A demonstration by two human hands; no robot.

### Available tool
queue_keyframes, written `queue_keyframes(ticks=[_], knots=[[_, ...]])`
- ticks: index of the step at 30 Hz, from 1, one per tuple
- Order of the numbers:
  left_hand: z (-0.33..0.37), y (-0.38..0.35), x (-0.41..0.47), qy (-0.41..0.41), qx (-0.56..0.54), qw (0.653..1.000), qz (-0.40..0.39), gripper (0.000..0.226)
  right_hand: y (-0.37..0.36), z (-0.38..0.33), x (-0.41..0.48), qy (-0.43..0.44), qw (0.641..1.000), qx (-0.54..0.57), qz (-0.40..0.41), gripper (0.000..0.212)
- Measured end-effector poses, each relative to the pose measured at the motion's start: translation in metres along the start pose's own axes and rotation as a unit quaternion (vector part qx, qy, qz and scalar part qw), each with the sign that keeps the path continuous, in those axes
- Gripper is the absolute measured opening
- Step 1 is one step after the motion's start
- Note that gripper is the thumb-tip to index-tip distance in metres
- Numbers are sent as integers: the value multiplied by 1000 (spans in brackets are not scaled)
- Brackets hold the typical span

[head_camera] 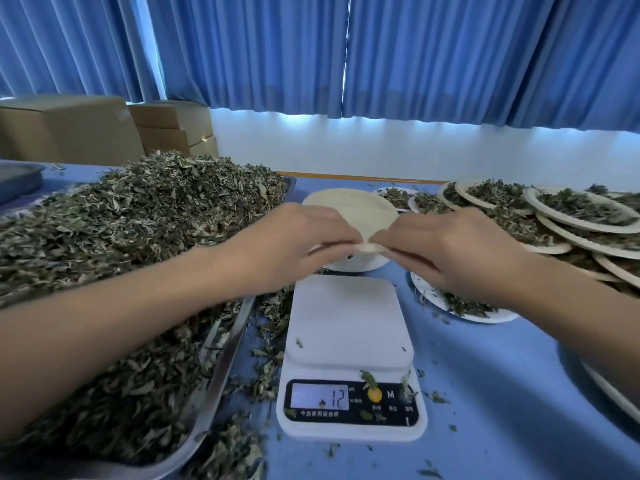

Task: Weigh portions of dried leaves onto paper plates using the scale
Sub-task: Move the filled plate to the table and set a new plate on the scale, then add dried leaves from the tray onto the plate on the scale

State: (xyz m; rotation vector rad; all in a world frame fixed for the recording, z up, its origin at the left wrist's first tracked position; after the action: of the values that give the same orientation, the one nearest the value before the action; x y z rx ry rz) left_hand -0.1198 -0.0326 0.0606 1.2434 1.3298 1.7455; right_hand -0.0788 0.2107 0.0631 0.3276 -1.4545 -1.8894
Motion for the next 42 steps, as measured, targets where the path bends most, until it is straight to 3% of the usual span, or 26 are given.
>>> queue_keyframes(ticks=[6, 9, 12, 14, 15, 17, 19, 21, 27, 31, 39, 42], knots=[[46, -24, -53, -34, -11, 999, -33, 25, -15, -61, -49, 47, 994, 29, 100, 27], [50, -26, -66, 6, -81, 995, -66, 24, -28, -71, -61, -32, 988, 86, 125, 32], [35, -18, -74, 107, -62, 992, 34, 27, -39, -65, -71, -143, 955, 192, 175, 35], [18, -12, -82, 224, 13, 971, 77, 25, -46, -58, -76, -209, 932, 239, 173, 38], [10, -12, -87, 295, 66, 951, 59, 24, -50, -55, -78, -235, 925, 252, 163, 41], [-5, -17, -97, 433, 108, 893, -59, 31, -57, -52, -81, -259, 921, 261, 130, 46], [-14, -24, -104, 496, 81, 844, -189, 43, -64, -54, -81, -257, 928, 260, 77, 49], [-19, -30, -106, 490, 78, 839, -225, 43, -67, -55, -78, -244, 937, 246, 40, 50], [-24, -31, -98, 435, 65, 883, -161, 8, -70, -52, -80, -234, 941, 242, 27, 46], [-33, -22, -92, 422, 26, 898, -122, 16, -70, -52, -81, -232, 941, 247, 26, 46], [-42, 0, -77, 400, -68, 913, 38, 16, -69, -51, -81, -239, 933, 268, 17, 44], [-43, 8, -71, 402, -80, 909, 72, 43, -69, -51, -81, -236, 933, 270, 18, 44]])
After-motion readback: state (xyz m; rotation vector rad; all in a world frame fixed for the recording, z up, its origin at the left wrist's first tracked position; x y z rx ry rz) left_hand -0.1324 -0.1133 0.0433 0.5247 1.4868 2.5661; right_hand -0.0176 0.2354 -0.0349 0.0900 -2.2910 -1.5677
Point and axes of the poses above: each hand's wrist, its own x-axis towards the middle knuckle, its own y-axis out of the back of the hand, z = x × y, the point moved 1 cm from there along x, towards the middle knuckle, and after that the axes turned 14 degrees about -z, right-handed, at the moved point
